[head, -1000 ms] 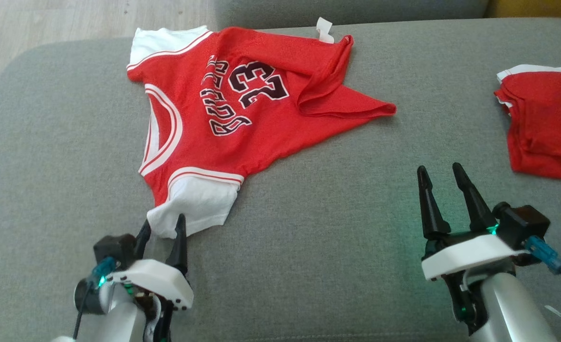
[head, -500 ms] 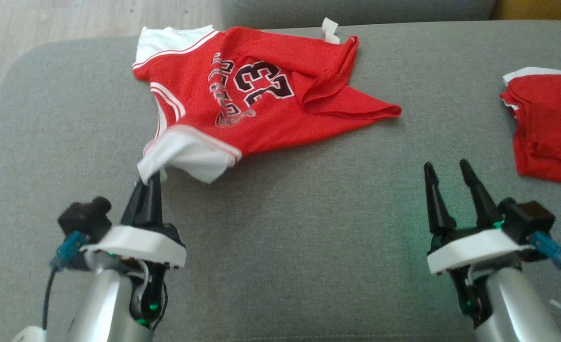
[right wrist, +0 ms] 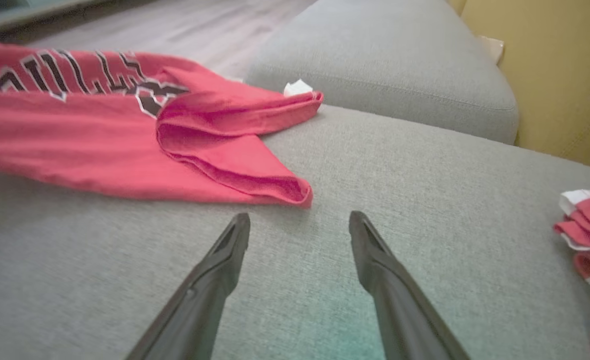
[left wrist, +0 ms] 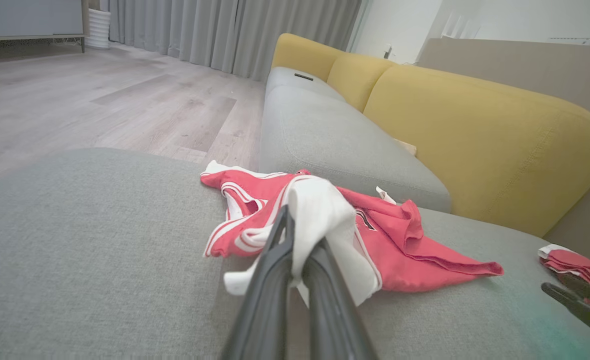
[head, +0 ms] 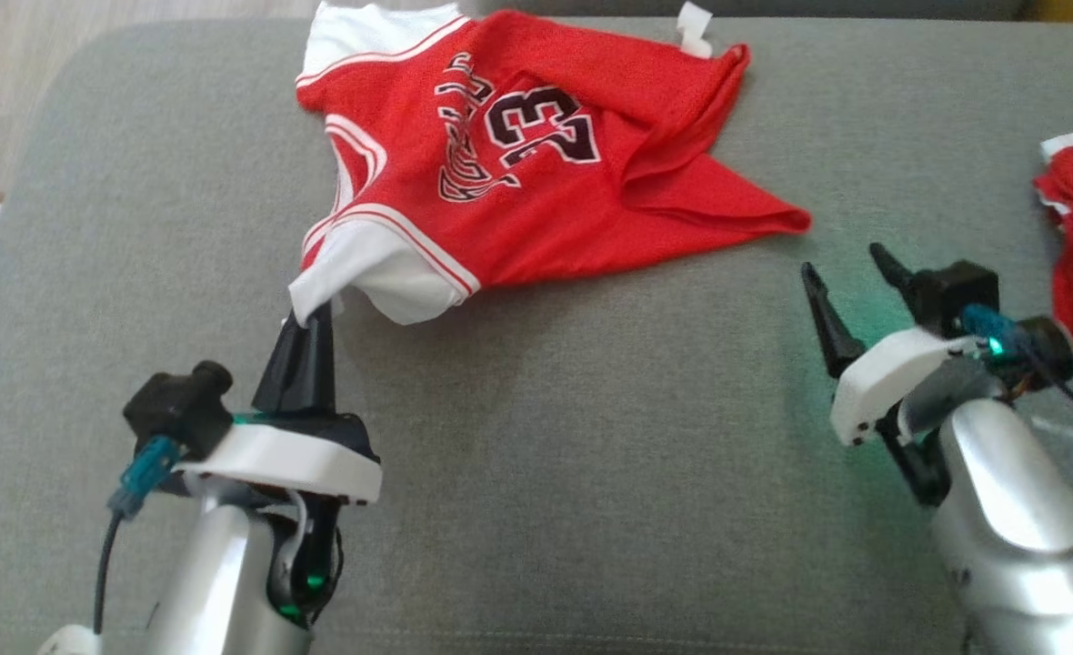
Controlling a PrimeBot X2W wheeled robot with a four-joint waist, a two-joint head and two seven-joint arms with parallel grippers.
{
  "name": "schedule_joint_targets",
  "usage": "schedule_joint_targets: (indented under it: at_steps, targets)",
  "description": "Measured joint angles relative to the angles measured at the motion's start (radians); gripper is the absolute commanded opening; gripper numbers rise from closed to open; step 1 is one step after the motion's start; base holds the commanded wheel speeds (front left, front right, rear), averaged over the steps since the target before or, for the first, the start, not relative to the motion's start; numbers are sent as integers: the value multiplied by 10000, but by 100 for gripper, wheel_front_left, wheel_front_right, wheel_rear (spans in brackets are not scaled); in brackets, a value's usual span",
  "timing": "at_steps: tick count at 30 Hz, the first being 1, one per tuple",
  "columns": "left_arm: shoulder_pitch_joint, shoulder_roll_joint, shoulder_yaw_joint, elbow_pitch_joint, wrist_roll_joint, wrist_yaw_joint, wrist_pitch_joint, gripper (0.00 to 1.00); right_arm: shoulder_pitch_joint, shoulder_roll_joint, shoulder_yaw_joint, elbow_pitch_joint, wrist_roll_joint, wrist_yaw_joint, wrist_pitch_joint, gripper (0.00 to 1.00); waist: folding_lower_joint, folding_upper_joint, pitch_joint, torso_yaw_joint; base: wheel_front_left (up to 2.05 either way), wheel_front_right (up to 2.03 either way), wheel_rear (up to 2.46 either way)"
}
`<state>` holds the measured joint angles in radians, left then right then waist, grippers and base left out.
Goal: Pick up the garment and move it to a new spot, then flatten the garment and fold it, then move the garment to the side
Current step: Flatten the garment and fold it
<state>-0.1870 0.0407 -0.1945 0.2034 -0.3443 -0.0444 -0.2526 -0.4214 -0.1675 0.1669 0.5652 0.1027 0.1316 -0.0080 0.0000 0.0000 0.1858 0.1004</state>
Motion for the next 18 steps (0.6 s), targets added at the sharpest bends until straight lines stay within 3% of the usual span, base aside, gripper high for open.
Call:
schedule_joint_targets:
  at_steps: [6, 18]
  targets:
    - [-34, 8, -305, -10, -17, 77, 0, 0, -1055, -508, 552, 1440, -857, 0, -54, 100, 0, 0, 317, 294, 0, 0, 0]
    - [-639, -2, -848, -36, -211, 174, 0, 0, -3035, -1026, 1467, 3538, -848, 0, -594, 100, 1, 0, 1102, 793, 0, 0, 0]
